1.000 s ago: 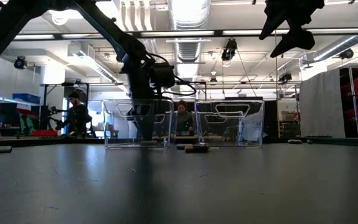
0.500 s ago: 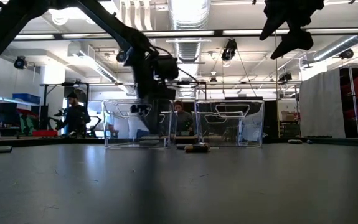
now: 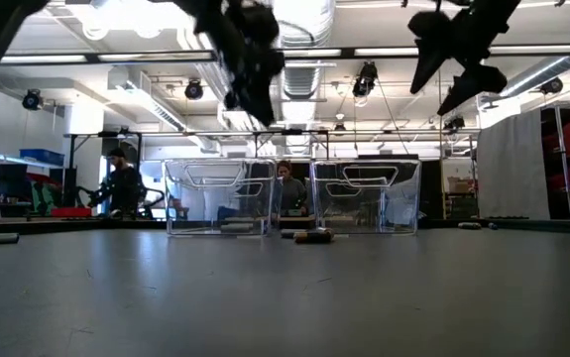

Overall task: Sort batteries
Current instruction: Put the white battery into the left transparent bin

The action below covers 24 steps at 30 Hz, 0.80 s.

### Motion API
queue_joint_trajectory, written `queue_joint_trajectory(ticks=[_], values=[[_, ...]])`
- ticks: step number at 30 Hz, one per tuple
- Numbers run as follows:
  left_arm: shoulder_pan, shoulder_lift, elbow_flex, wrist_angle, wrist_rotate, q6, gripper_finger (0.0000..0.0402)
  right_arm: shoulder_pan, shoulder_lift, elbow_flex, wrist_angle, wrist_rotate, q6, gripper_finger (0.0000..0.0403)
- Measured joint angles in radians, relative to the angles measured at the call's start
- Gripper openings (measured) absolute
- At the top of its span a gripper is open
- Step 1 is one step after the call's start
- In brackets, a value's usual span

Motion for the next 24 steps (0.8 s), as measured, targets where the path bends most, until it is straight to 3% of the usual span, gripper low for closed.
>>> queue_joint_trajectory(ticks=[7, 12, 18, 24], values=[[-0.022, -0.153, -0.017, 0.038, 0.03, 0.017, 0.0099, -0.277, 0.146, -0.022, -0.017, 0.031, 0.085, 0.0313], [-0.03, -0.254, -0.066, 0.036, 0.03, 0.022, 0.0099, -0.404, 0.288, -0.034, 0.06, 0.106, 0.198, 0.0295], [-0.034, -0.383, -0.201, 0.046, 0.03, 0.034, 0.0099, -0.457, 0.415, -0.026, 0.186, 0.107, 0.298, 0.0288], [-0.035, -0.516, -0.39, 0.139, 0.03, 0.012, 0.0099, -0.458, 0.524, 0.117, 0.063, 0.065, 0.184, 0.0287]])
